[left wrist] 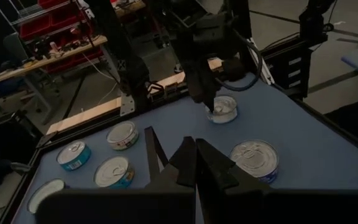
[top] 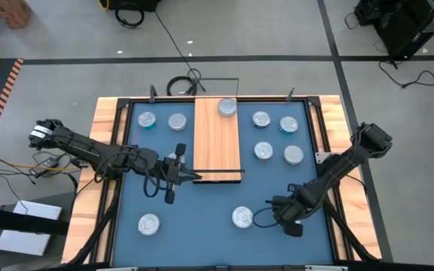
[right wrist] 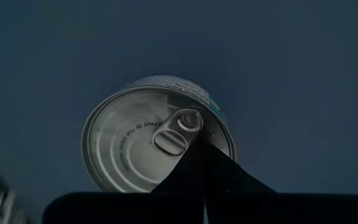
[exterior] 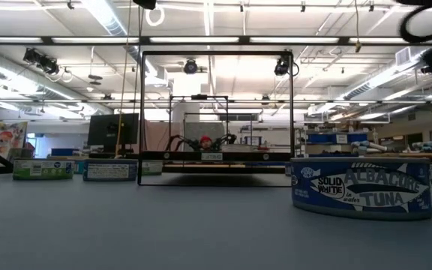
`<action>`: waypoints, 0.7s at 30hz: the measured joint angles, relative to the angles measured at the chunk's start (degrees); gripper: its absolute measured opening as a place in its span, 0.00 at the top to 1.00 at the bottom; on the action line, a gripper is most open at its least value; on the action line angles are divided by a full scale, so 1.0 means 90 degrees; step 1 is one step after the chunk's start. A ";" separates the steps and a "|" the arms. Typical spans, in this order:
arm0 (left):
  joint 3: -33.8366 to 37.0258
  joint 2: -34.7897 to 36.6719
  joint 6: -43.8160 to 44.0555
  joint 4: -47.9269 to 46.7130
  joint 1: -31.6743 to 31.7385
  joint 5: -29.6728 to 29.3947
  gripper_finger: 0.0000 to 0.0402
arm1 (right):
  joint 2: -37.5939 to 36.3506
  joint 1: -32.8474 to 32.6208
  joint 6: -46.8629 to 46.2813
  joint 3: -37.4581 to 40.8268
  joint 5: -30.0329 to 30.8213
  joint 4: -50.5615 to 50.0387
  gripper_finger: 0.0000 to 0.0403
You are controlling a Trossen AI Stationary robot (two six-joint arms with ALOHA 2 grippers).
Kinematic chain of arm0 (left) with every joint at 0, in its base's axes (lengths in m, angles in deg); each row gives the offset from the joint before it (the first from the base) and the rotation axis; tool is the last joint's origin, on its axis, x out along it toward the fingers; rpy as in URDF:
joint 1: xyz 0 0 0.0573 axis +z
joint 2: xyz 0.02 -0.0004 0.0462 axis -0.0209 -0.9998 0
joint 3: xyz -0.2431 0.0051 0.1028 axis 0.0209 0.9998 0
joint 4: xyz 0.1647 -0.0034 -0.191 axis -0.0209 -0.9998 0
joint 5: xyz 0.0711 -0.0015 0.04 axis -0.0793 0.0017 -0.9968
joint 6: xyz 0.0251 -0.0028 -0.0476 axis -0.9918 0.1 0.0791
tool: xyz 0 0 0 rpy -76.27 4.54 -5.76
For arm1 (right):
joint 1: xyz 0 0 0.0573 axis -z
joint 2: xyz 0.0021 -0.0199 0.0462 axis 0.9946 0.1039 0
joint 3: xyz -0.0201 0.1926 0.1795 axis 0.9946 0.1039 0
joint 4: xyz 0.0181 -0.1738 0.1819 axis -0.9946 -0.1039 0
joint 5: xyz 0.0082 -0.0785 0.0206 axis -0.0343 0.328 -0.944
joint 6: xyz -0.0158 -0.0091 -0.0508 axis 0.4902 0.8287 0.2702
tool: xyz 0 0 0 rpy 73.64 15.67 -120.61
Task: Stack canned seafood by type on shelf
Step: Put the yellow-blue tuna can on the shelf
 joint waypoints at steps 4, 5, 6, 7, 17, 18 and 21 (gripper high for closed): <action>0.0000 0.0000 0.0002 -0.0011 -0.0002 -0.0011 0.99 | -0.0212 0.0191 0.0012 0.0047 0.0917 0.0027 1.00; 0.0000 0.0000 0.0002 -0.0017 -0.0002 -0.0026 0.99 | -0.0267 0.0248 0.0040 0.0049 0.1074 0.0014 1.00; 0.0000 0.0000 0.0002 -0.0035 -0.0002 -0.0040 0.99 | -0.0334 0.0308 0.0065 0.0049 0.1209 0.0023 1.00; 0.0000 0.0000 0.0004 -0.0049 -0.0001 -0.0044 0.99 | -0.0392 0.0373 0.0108 0.0046 0.1299 0.0024 1.00; 0.0000 0.0000 0.0165 -0.0221 0.0000 -0.0082 0.99 | -0.0680 0.0750 -0.0756 0.0036 0.1253 -0.0567 0.81; 0.0000 0.0000 0.0168 -0.0250 -0.0002 -0.0104 0.99 | -0.0661 0.0774 -0.0780 0.0037 0.1182 -0.0595 0.79; 0.0000 0.0000 0.0181 -0.0259 -0.0001 -0.0125 0.99 | -0.0569 0.0866 -0.0708 0.0106 0.0948 -0.0354 0.75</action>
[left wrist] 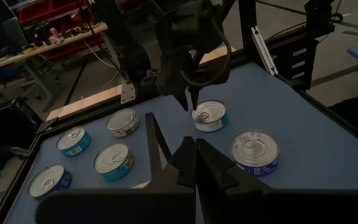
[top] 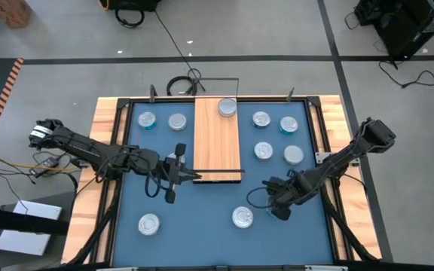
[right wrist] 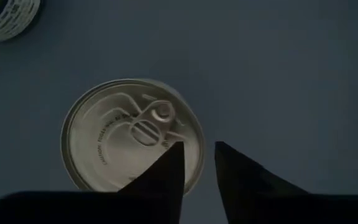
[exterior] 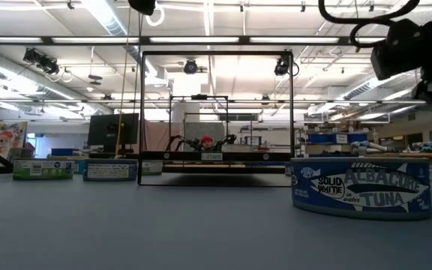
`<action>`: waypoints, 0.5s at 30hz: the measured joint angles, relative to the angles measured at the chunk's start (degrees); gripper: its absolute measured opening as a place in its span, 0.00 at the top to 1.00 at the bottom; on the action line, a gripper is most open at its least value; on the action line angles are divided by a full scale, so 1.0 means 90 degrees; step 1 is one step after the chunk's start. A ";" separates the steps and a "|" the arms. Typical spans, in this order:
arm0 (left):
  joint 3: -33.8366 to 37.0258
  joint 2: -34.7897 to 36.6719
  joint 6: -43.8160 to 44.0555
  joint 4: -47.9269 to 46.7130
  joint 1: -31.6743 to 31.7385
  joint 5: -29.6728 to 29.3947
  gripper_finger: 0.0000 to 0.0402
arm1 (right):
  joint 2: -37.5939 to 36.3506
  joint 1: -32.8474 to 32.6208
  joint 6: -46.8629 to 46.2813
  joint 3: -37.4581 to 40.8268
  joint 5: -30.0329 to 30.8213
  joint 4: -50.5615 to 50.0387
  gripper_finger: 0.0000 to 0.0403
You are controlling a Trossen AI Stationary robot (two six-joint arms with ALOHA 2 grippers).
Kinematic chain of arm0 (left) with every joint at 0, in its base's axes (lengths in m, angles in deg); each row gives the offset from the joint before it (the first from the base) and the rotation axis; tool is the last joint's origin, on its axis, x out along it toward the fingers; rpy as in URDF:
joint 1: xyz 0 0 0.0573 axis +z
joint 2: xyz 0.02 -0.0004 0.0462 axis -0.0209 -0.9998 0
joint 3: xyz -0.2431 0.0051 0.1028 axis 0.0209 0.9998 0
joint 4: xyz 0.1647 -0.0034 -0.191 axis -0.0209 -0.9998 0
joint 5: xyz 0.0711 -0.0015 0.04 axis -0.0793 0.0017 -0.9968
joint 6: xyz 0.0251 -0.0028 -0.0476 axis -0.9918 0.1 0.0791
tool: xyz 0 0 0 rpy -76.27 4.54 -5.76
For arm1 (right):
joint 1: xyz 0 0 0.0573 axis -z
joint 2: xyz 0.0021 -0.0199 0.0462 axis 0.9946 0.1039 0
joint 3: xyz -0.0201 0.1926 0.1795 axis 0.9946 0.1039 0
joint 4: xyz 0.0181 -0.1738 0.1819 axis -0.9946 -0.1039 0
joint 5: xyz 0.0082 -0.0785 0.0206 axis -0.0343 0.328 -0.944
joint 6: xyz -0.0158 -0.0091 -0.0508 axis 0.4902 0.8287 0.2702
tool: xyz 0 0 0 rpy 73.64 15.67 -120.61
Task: Stack canned seafood by type on shelf
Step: Put the yellow-blue tuna can on the shelf
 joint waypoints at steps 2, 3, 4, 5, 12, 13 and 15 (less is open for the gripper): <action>0.0000 0.0000 0.0007 -0.0010 -0.0001 0.0000 0.99 | 0.0001 0.0079 0.0044 0.0100 -0.0077 0.0170 0.74; 0.0000 0.0000 0.0012 -0.0015 -0.0001 0.0000 0.99 | 0.0001 0.0126 0.0063 0.0167 -0.0092 0.0260 0.74; 0.0000 0.0000 0.0026 -0.0015 -0.0001 0.0002 0.99 | 0.0001 0.0167 0.0071 0.0231 -0.0094 0.0260 0.75; 0.0000 0.0000 0.0026 -0.0034 -0.0001 0.0002 0.99 | 0.0001 0.0214 0.0075 0.0293 -0.0088 0.0226 0.76; 0.0000 0.0000 0.0108 -0.0088 -0.0001 0.0005 0.99 | -0.0026 0.0452 0.0622 0.0429 -0.0113 0.0344 0.86; 0.0000 0.0000 0.0111 -0.0099 -0.0004 0.0005 0.99 | -0.0023 0.0484 0.0744 0.0435 -0.0111 0.0350 0.87; 0.0000 0.0000 0.0111 -0.0114 -0.0006 0.0007 0.99 | -0.0011 0.0544 0.0957 0.0449 -0.0101 0.0392 0.90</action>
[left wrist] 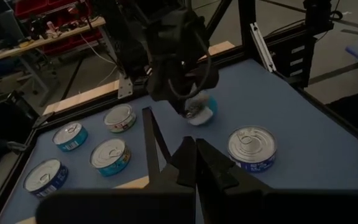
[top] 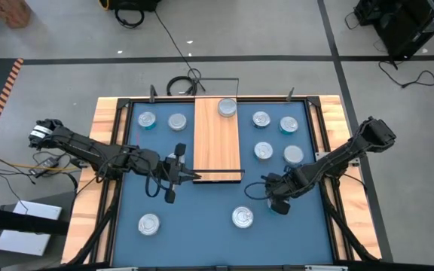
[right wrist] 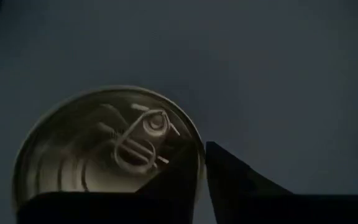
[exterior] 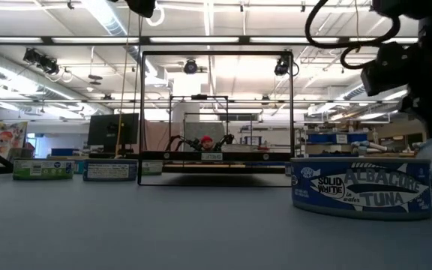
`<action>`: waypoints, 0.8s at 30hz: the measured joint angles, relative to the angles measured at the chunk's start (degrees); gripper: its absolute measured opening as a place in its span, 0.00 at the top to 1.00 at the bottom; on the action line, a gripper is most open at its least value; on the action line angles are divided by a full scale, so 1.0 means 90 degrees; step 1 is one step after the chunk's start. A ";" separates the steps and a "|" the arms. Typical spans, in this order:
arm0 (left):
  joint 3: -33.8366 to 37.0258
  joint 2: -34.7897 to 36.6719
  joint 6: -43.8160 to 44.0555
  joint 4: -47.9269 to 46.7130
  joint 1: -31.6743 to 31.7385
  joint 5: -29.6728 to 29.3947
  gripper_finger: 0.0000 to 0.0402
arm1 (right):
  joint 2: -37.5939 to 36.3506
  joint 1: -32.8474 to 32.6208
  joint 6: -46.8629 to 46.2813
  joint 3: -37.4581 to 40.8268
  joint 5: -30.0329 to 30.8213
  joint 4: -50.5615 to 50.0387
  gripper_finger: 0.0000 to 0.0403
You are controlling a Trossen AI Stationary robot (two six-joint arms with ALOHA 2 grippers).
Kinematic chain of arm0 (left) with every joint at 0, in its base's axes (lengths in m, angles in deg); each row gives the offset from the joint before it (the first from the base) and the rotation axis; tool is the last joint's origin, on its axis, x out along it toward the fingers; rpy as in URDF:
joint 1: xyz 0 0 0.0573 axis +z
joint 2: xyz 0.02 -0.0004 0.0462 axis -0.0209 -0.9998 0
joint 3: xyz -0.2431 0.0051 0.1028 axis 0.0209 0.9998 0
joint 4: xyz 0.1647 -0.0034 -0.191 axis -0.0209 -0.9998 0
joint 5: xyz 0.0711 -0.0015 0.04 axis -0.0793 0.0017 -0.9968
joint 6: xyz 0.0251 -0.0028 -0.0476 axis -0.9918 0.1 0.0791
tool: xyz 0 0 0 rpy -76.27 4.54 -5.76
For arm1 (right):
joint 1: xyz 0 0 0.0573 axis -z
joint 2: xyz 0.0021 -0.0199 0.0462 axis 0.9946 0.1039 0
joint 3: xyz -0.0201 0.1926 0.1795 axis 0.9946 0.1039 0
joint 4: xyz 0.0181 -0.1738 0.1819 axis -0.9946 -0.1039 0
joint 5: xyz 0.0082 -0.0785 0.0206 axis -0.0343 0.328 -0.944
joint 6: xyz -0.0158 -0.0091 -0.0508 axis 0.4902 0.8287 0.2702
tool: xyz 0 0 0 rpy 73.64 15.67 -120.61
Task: Stack canned seafood by type on shelf
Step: Put the yellow-blue tuna can on the shelf
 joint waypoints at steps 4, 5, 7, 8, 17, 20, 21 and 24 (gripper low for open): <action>0.0000 0.0000 0.0005 -0.0013 0.0000 0.0044 0.99 | 0.0021 0.0118 0.0312 0.0019 -0.0114 0.0055 0.98; 0.0000 0.0000 0.0007 -0.0013 0.0000 0.0044 0.99 | 0.0021 0.0134 0.0392 0.0019 -0.0130 0.0063 0.98; 0.0000 0.0000 0.0007 -0.0013 -0.0005 0.0044 0.99 | 0.0019 0.0157 0.0422 0.0019 -0.0149 0.0071 0.98; 0.0000 0.0000 0.0007 -0.0015 -0.0005 0.0046 0.99 | 0.0019 0.0171 0.0424 0.0019 -0.0147 0.0069 0.98; 0.0000 0.0000 0.0010 -0.0044 -0.0005 0.0044 0.99 | -0.0273 0.0166 0.0220 0.0015 -0.0106 0.0069 0.99; 0.0000 0.0000 0.0017 -0.0044 -0.0005 0.0044 0.99 | -0.0480 0.0137 0.0052 0.0014 0.0091 0.0060 0.99; 0.0000 0.0000 0.0017 -0.0045 -0.0007 0.0044 0.99 | -0.0565 0.0113 0.0014 0.0014 0.0153 0.0060 0.99; 0.0000 0.0000 0.0019 -0.0095 -0.0005 0.0044 0.99 | -0.0783 -0.0030 -0.0077 0.0009 0.0224 0.0095 0.99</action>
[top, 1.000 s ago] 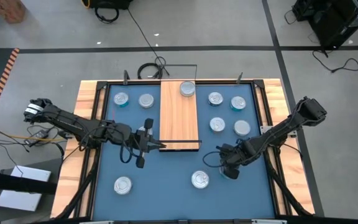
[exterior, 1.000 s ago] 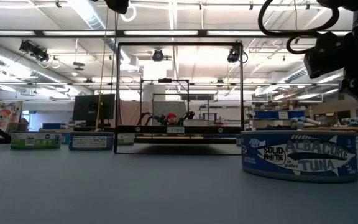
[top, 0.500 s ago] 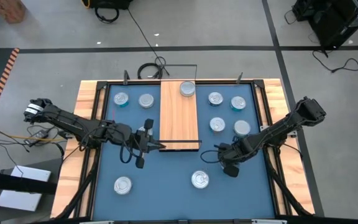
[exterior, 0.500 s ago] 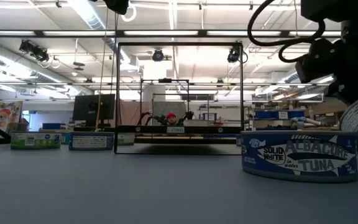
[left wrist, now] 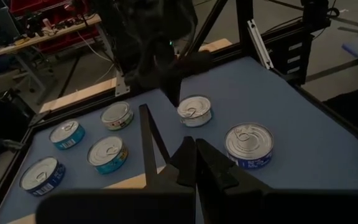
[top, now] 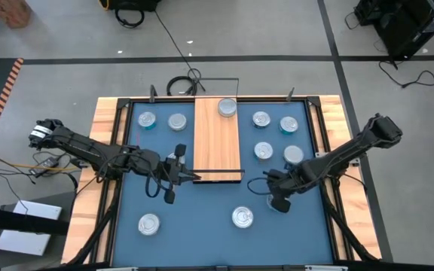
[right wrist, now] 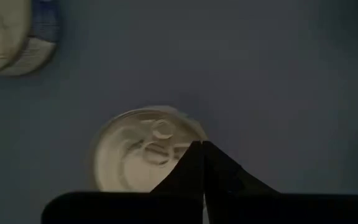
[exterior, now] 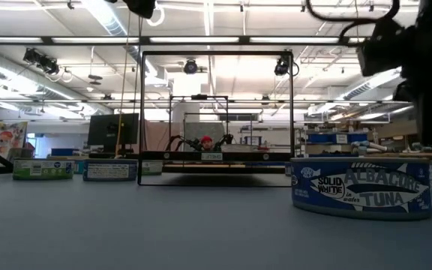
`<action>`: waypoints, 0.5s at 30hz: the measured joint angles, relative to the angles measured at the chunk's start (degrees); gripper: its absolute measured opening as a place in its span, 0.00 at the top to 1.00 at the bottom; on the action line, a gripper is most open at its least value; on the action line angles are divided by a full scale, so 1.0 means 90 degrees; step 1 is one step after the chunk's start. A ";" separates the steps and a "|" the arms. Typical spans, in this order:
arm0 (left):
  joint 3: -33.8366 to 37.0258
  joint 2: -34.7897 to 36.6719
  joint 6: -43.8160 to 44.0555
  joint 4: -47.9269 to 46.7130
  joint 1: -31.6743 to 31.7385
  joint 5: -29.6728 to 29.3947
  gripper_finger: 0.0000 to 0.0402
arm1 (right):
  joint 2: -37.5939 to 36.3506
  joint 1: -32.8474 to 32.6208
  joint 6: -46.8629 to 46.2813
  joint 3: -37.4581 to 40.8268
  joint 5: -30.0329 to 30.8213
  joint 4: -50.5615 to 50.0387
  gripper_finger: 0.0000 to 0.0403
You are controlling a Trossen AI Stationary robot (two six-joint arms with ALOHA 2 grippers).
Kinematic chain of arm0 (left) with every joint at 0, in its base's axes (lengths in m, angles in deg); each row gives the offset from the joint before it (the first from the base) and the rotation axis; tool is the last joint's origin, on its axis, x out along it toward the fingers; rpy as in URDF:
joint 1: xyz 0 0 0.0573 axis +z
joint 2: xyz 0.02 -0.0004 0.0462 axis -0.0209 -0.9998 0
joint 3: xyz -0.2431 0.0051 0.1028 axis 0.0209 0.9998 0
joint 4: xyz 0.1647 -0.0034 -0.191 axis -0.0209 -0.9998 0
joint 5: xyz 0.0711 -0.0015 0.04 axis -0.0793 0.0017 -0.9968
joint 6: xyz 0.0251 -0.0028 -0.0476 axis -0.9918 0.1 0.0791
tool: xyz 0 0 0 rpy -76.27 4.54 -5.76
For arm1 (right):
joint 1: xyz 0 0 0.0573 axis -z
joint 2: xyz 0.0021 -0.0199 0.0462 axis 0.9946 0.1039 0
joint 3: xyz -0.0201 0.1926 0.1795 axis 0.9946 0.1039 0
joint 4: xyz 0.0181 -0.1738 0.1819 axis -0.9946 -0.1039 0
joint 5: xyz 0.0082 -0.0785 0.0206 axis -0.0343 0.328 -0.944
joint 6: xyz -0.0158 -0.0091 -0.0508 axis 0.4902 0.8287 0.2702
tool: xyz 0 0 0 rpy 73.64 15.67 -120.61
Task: Stack canned seafood by type on shelf
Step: Put the yellow-blue tuna can on the shelf
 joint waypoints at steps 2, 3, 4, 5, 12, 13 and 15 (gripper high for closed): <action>0.0000 0.0000 0.0002 -0.0035 0.0000 0.0000 0.99 | -0.0063 -0.0128 -0.0111 -0.0002 0.0007 -0.0001 0.97; 0.0000 0.0000 0.0002 -0.0045 0.0000 0.0000 0.99 | -0.0068 -0.0175 -0.0208 -0.0005 0.0053 -0.0068 0.95; 0.0000 0.0000 0.0005 -0.0047 0.0000 0.0000 0.99 | -0.0052 -0.0205 -0.0296 -0.0005 0.0131 -0.0160 0.93; 0.0000 0.0000 0.0005 -0.0046 0.0000 0.0000 0.99 | -0.0013 -0.0220 -0.0338 -0.0004 0.0196 -0.0235 0.91; 0.0000 0.0000 0.0068 -0.0048 0.0000 0.0066 0.99 | 0.0379 0.0128 0.0154 -0.0002 -0.0020 -0.0206 0.74; 0.0000 0.0000 0.0094 -0.0057 -0.0001 0.0089 0.99 | 0.0405 0.0198 0.0271 -0.0002 -0.0066 -0.0182 0.73; 0.0000 0.0000 0.0131 -0.0089 -0.0001 0.0105 0.99 | 0.0444 0.0355 0.0523 -0.0002 -0.0195 -0.0106 0.73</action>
